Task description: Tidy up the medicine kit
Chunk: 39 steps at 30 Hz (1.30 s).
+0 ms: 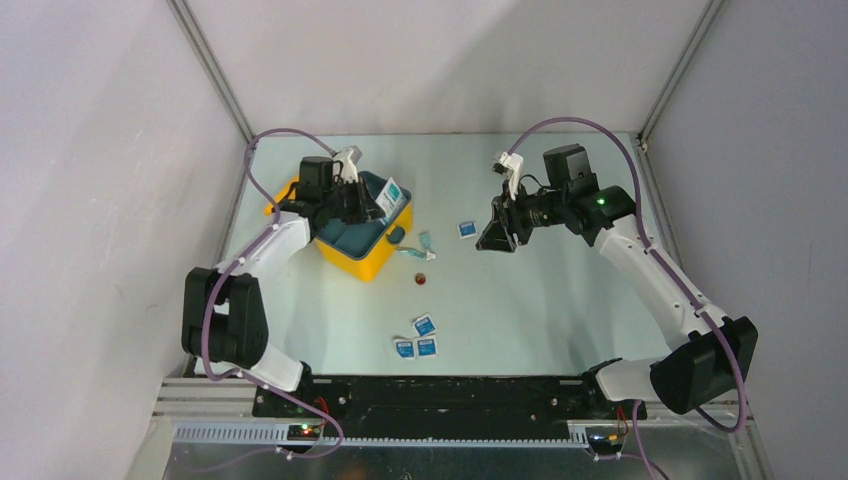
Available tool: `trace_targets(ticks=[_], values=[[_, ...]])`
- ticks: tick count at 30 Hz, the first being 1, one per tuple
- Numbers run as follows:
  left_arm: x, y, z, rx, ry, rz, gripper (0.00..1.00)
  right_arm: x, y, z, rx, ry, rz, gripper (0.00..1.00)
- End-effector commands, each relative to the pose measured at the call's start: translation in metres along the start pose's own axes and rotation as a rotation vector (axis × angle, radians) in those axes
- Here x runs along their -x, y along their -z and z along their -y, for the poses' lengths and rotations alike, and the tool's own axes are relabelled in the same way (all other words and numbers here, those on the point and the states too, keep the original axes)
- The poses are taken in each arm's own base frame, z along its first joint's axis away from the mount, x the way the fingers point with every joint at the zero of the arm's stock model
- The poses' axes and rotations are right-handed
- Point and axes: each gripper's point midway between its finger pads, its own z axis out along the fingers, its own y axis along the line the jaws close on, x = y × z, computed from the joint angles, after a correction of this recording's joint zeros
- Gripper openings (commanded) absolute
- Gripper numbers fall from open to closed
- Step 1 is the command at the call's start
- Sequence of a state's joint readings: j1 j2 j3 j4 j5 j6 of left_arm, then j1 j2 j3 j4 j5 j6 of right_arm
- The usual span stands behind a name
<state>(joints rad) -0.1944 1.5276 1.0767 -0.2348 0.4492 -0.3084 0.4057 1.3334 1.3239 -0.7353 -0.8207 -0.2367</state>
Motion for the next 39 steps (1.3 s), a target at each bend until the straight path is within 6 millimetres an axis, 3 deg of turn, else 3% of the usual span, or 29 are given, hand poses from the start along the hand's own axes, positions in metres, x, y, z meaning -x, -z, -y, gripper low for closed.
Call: trace_targets(ticks=[1, 4, 9, 15, 20, 32, 39], values=[[0.015, -0.001, 0.005, -0.006, -0.063, 0.025, 0.12, 0.007, 0.001, -0.002, 0.009, 0.013, 0.025, 0.49], [0.017, -0.001, 0.001, 0.014, -0.082, 0.024, 0.17, 0.007, 0.002, -0.002, 0.009, 0.017, 0.026, 0.49], [0.02, 0.005, -0.006, 0.067, -0.109, 0.031, 0.44, 0.007, 0.002, -0.002, 0.007, 0.018, 0.026, 0.49], [0.051, 0.033, -0.011, 0.186, -0.221, 0.133, 0.6, 0.007, 0.001, -0.002, 0.016, 0.014, 0.027, 0.49], [0.063, 0.038, -0.009, 0.199, -0.254, 0.157, 0.63, 0.008, -0.001, -0.001, 0.025, 0.007, 0.03, 0.49], [0.044, -0.003, -0.001, 0.141, -0.203, 0.052, 0.59, 0.004, 0.001, 0.0, 0.011, 0.009, 0.019, 0.49], [0.046, -0.019, 0.007, 0.124, -0.219, 0.027, 0.56, 0.003, 0.0, 0.001, 0.012, 0.006, 0.018, 0.49]])
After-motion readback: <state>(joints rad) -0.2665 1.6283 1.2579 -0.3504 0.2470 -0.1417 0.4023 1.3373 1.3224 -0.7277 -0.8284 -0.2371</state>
